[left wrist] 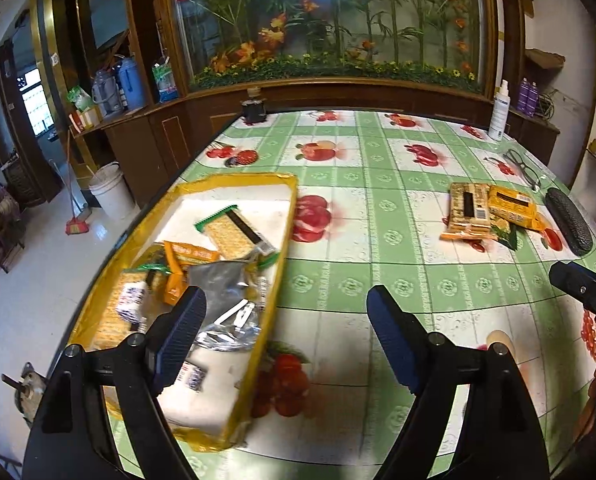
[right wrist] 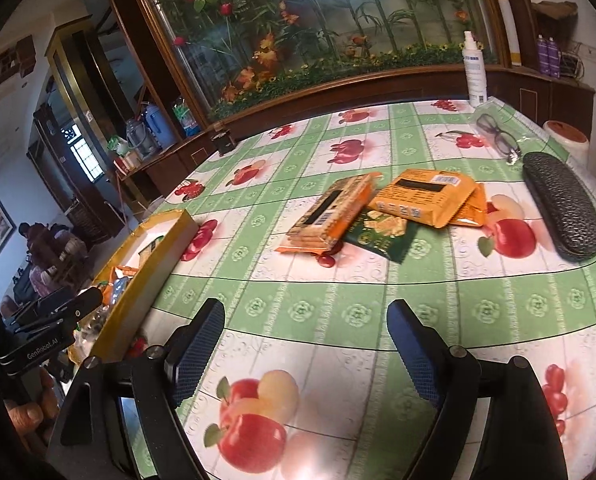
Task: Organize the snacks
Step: 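Move both open tools back toward the remaining biscuit packs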
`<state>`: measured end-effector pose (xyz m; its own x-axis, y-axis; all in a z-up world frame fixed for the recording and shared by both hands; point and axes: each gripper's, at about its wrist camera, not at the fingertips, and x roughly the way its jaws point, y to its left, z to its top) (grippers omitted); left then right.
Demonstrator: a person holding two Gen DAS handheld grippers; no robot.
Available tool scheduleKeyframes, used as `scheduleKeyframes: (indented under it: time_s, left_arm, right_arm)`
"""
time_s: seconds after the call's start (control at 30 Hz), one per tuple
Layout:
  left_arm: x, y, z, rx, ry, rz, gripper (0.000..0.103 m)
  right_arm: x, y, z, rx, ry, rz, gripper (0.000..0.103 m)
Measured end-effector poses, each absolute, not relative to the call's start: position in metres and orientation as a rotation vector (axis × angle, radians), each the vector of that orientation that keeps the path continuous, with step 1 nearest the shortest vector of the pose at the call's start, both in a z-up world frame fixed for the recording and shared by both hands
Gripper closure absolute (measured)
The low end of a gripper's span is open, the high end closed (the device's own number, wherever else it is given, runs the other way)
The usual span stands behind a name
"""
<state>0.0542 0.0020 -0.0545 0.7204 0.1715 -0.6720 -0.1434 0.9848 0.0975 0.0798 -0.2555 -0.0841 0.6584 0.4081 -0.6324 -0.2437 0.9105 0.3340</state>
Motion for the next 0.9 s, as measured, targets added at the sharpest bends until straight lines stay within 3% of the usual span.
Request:
scheduleKeyframes:
  time_s: [0.9]
  left_arm:
    - [0.107, -0.094, -0.071, 0.065, 0.829, -0.041, 0.02]
  right_arm:
    - [0.097, -0.323, -0.098, 0.275, 0.8, 0.255, 0.017]
